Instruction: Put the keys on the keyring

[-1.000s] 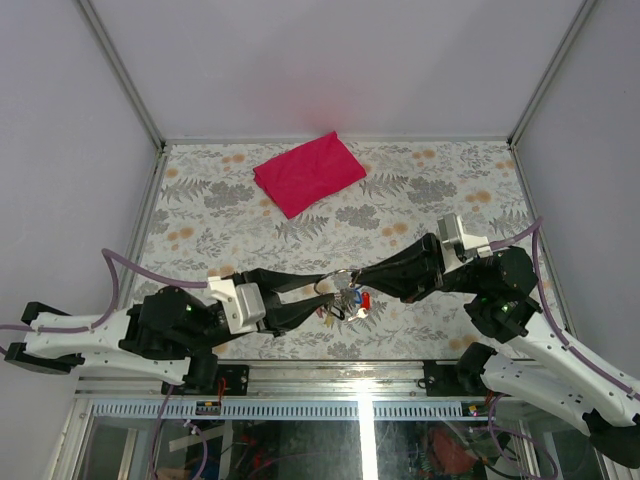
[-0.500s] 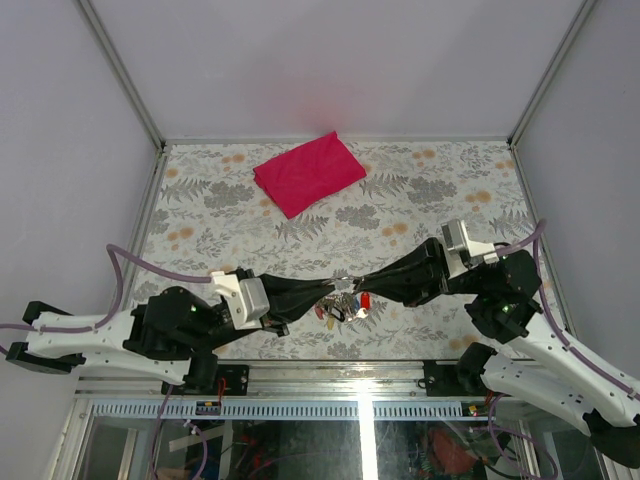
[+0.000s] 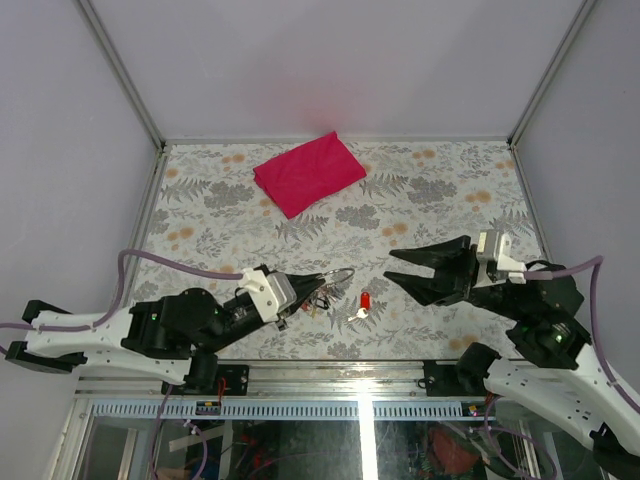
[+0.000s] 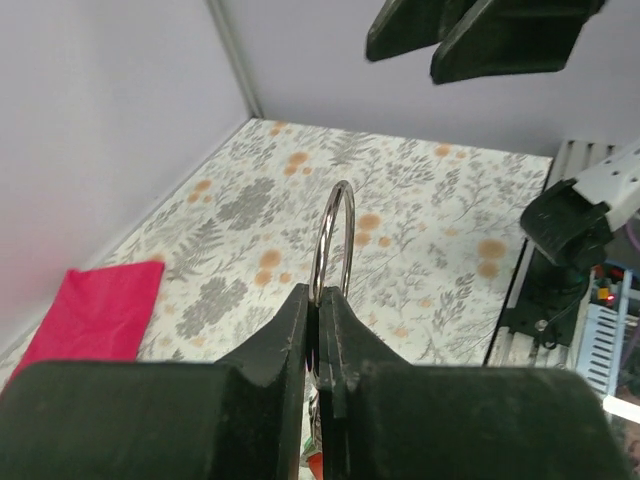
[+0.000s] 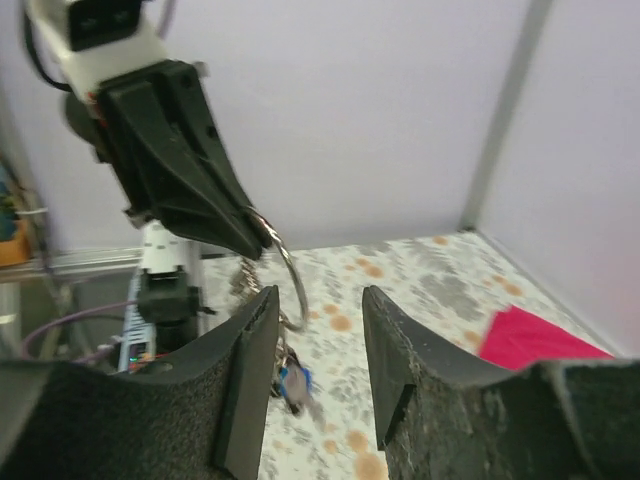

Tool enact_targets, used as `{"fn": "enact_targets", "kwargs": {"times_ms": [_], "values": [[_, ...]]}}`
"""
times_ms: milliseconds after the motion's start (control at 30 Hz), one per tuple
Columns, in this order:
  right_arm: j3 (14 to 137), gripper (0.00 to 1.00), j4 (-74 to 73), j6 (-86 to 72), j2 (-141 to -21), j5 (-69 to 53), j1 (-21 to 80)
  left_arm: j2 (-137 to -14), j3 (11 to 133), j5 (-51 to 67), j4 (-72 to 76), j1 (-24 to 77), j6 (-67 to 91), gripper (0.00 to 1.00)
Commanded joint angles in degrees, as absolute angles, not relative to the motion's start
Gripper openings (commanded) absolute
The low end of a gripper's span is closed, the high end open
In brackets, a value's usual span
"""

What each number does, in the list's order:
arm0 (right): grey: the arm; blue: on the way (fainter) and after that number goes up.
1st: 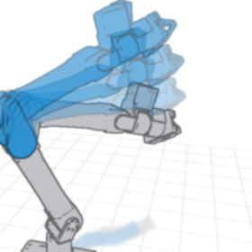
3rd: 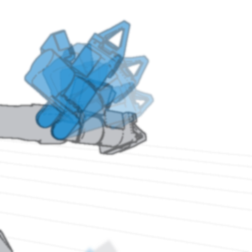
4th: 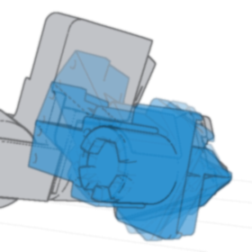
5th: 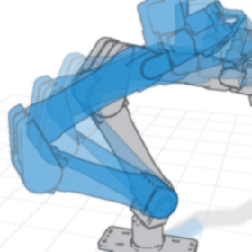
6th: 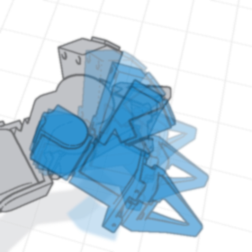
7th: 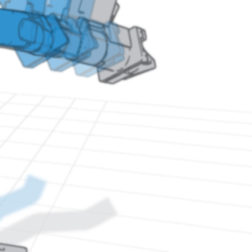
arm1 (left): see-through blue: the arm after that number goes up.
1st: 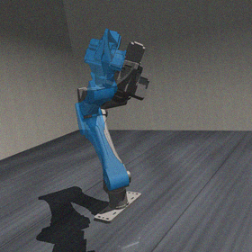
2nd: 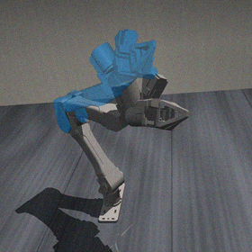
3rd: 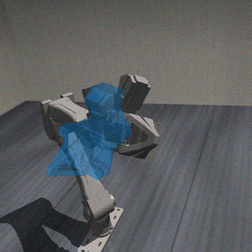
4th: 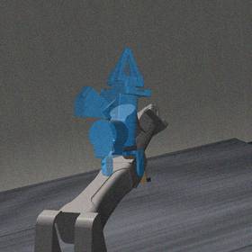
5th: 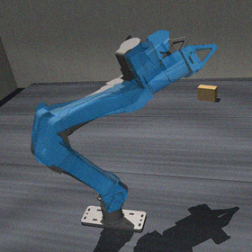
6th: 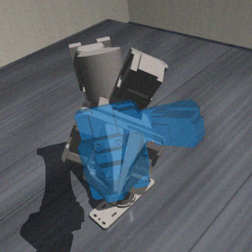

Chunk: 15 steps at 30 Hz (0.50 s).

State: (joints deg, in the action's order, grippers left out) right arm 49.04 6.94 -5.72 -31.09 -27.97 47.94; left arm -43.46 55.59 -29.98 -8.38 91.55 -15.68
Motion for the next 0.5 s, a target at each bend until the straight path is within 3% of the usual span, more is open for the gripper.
{"fn": "enact_targets", "kwargs": {"times_ms": [0, 200, 467], "values": [[50.9, 0.48, -5.3, 0.4, -27.9, -11.7, 47.9, -43.9, 60.7, -36.5, -14.2, 90.5, -14.1, 0.00], [51.5, 0.56, -14.5, -3.0, -28.4, 2.1, 48.0, -46.1, 63.6, -33.2, -20.3, 84.2, -10.4, 0.00], [55.4, 0.72, -21.7, -7.8, -31.4, 8.0, 47.9, -49.9, 63.8, -22.1, -20.6, 73.6, -6.1, 0.00]]}}
